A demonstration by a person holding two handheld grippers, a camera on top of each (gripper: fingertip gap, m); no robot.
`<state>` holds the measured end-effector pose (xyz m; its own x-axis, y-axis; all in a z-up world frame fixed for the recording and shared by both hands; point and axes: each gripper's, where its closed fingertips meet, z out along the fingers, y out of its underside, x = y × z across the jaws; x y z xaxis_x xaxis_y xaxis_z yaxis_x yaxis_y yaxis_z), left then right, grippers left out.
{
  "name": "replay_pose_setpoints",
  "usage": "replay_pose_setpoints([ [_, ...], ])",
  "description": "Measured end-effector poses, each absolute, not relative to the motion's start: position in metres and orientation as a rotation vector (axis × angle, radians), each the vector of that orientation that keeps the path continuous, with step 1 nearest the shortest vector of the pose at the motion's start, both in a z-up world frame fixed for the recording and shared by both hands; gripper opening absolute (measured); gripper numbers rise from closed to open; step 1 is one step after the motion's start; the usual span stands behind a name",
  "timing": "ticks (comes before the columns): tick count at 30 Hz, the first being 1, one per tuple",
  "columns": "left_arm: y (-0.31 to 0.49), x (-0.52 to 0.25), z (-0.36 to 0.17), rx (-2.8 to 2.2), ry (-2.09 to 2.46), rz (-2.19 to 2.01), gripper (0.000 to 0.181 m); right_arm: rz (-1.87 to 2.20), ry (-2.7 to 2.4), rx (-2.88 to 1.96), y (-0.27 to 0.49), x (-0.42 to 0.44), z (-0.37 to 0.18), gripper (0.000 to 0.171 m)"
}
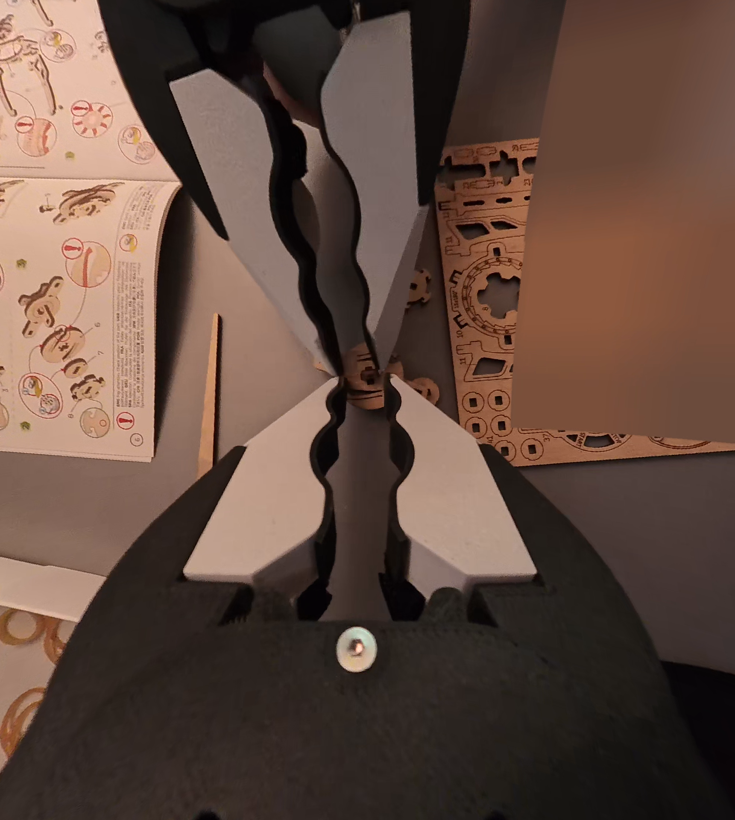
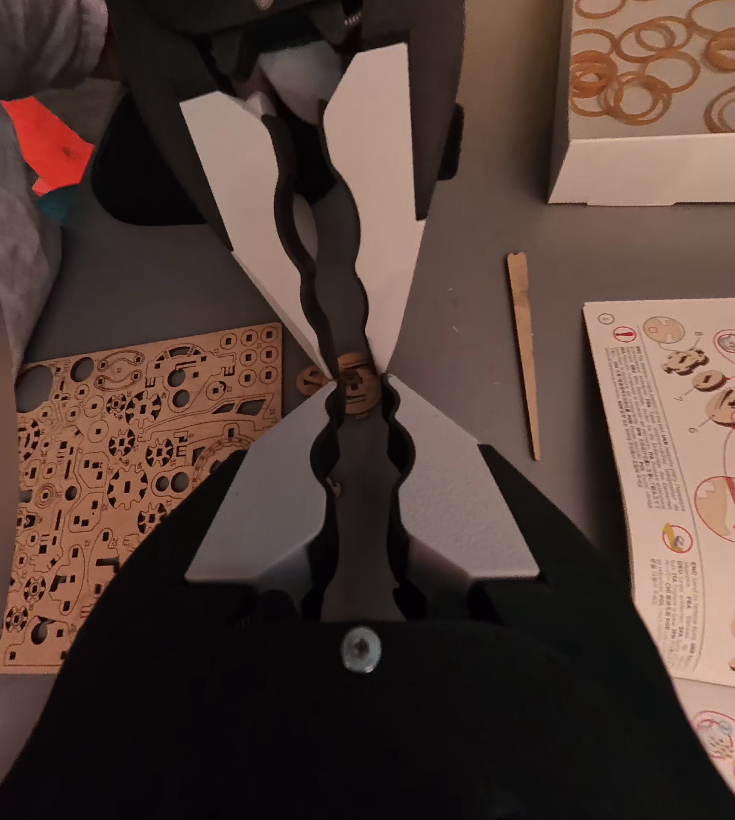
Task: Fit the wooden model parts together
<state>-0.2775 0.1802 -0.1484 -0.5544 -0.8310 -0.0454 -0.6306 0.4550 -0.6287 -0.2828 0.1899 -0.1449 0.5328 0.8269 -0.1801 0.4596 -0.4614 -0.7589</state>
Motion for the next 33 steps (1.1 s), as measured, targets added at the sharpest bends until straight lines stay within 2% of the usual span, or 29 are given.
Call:
replay_pose_setpoints([
  [33,0.1784,-0.2761,-0.1481,-1.264,2.317,-0.805,0.007,0.619,-1.06,-2.19,0.1822,-0.2807,-0.1516,0.014],
])
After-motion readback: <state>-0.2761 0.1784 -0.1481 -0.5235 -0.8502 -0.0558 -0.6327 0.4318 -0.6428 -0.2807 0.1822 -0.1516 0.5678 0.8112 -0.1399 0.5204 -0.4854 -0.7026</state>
